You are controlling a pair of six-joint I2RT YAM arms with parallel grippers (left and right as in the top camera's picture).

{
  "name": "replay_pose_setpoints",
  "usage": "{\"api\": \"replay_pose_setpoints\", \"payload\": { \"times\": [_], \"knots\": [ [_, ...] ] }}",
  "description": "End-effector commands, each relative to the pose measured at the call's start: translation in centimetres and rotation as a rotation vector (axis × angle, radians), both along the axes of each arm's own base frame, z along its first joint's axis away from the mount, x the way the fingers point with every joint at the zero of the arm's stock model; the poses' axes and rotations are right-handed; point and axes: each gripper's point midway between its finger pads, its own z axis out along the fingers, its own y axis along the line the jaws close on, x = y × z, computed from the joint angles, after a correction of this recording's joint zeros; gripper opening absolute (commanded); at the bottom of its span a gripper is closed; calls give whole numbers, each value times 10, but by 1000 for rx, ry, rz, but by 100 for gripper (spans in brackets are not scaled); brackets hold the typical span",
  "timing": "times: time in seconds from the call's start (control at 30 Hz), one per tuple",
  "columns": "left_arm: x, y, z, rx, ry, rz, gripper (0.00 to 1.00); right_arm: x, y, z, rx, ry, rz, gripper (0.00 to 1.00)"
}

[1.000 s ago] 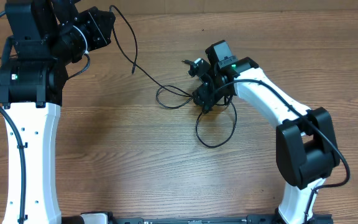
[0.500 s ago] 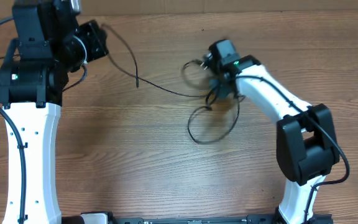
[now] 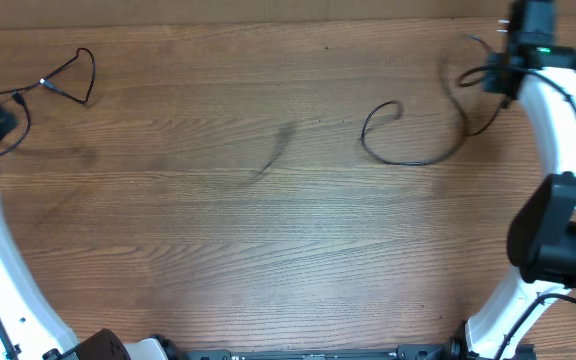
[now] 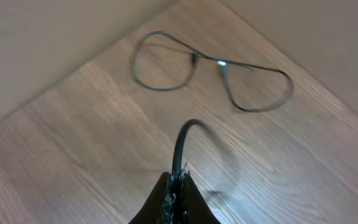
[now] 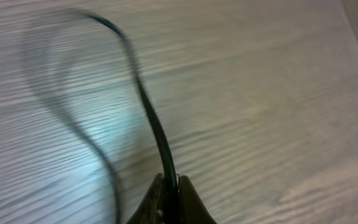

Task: Untangle cables

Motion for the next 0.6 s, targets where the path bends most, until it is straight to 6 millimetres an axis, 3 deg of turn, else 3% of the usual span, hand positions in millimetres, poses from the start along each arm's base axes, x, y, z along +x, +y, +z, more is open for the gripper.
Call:
{"api": "replay_pose_setpoints", "payload": {
  "times": [0.0, 0.1, 0.3, 0.4, 0.57],
  "knots": [
    [-1, 5, 8, -35, -49, -26, 4, -5, -20, 3, 82, -54, -104, 4],
    [-18, 27, 9, -2, -28, 60, 4, -18, -36, -5, 146, -36, -157, 4],
    [-38, 68, 26, 103, -56, 205, 4, -23, -23, -14, 281, -21, -118, 4],
    [-42, 86, 54, 208, -108, 279, 4, -18, 0, -15, 355, -23, -60, 4],
    [-65, 104, 126, 461, -121, 361, 4, -12, 32, -16, 399, -9, 9, 4]
  ]
}}
